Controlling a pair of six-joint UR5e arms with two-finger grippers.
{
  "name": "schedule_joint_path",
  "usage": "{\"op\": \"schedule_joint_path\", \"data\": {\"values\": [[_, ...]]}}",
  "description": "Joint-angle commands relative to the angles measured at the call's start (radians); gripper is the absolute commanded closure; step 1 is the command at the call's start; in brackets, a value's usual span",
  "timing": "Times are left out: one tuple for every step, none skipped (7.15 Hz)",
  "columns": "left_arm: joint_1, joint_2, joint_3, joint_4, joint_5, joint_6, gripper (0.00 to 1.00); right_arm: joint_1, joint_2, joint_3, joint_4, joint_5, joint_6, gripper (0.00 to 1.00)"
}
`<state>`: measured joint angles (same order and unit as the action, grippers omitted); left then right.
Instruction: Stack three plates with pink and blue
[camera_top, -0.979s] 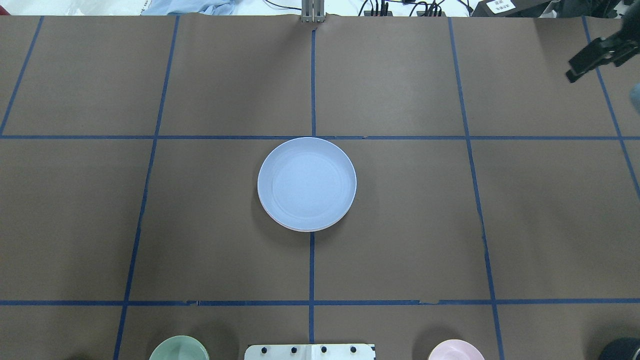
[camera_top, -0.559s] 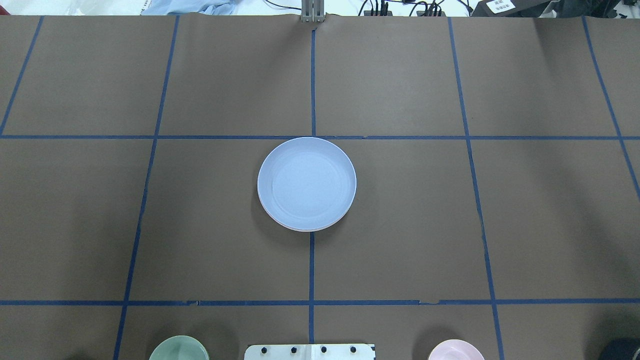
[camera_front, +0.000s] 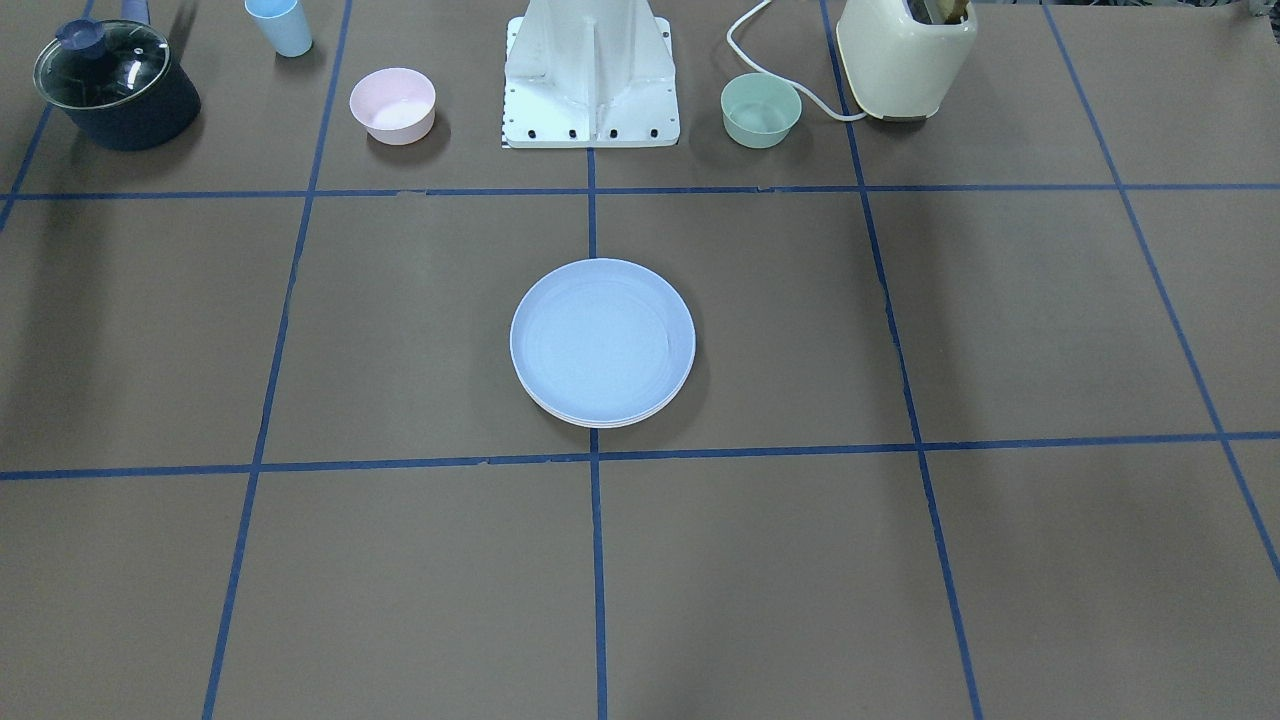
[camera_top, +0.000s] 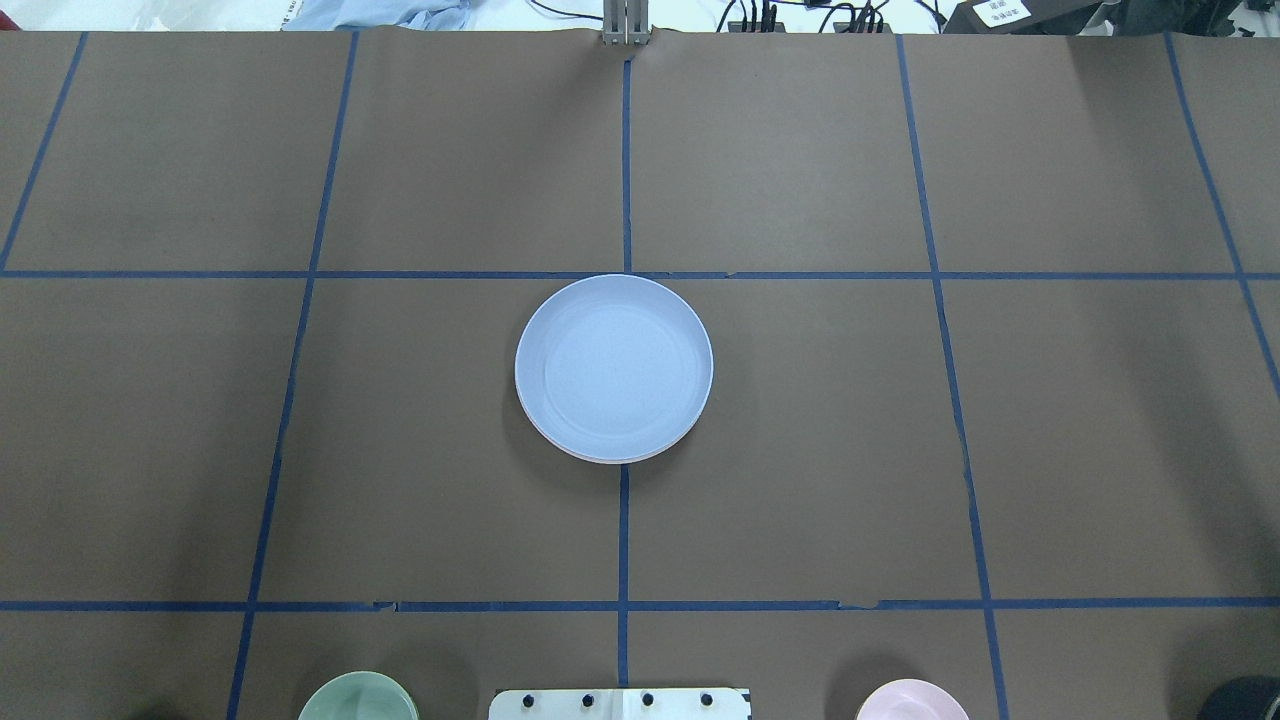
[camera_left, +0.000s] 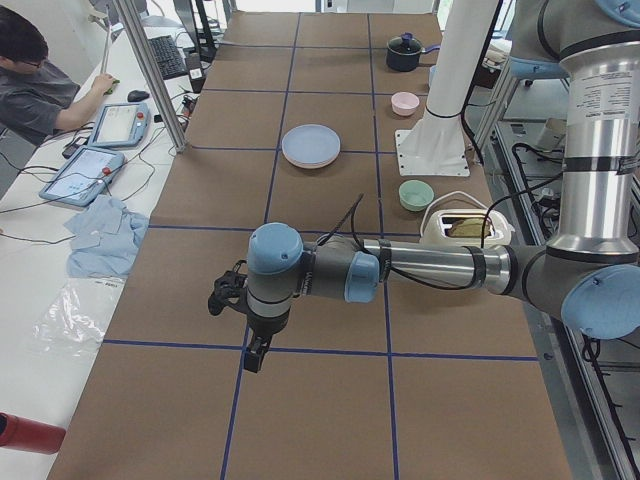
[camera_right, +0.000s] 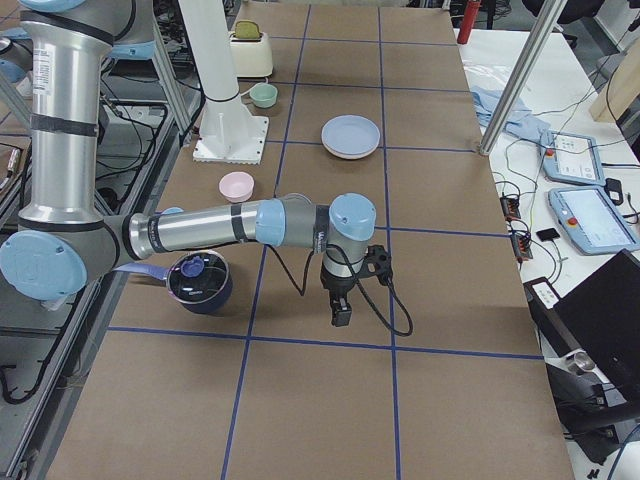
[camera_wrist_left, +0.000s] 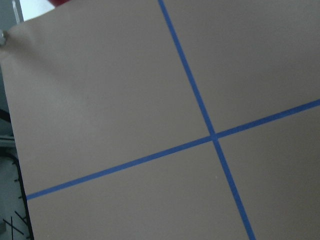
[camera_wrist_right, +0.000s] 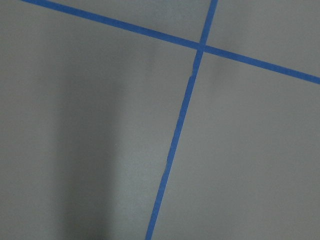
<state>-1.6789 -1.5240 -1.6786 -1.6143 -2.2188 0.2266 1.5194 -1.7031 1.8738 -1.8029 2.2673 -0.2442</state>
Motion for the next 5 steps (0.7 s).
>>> {"op": "schedule_joint_path", "data": {"values": [[-0.016, 0.027, 0.029, 0.033, -0.008, 0.014, 0.00, 0.001, -0.055, -0.007, 0.066, 0.000, 0.000, 0.00], [-0.016, 0.056, 0.016, 0.030, -0.012, 0.014, 0.00, 0.002, -0.073, -0.004, 0.097, 0.000, 0.003, 0.00], [-0.016, 0.064, 0.022, 0.022, -0.057, 0.013, 0.00, 0.005, -0.075, -0.005, 0.100, 0.001, 0.005, 0.00], [-0.015, 0.065, 0.025, 0.016, -0.083, 0.008, 0.00, 0.005, -0.076, -0.002, 0.100, 0.001, 0.003, 0.00], [-0.013, 0.064, 0.017, 0.016, -0.085, 0.005, 0.00, 0.005, -0.075, -0.004, 0.102, 0.001, 0.003, 0.00]]}}
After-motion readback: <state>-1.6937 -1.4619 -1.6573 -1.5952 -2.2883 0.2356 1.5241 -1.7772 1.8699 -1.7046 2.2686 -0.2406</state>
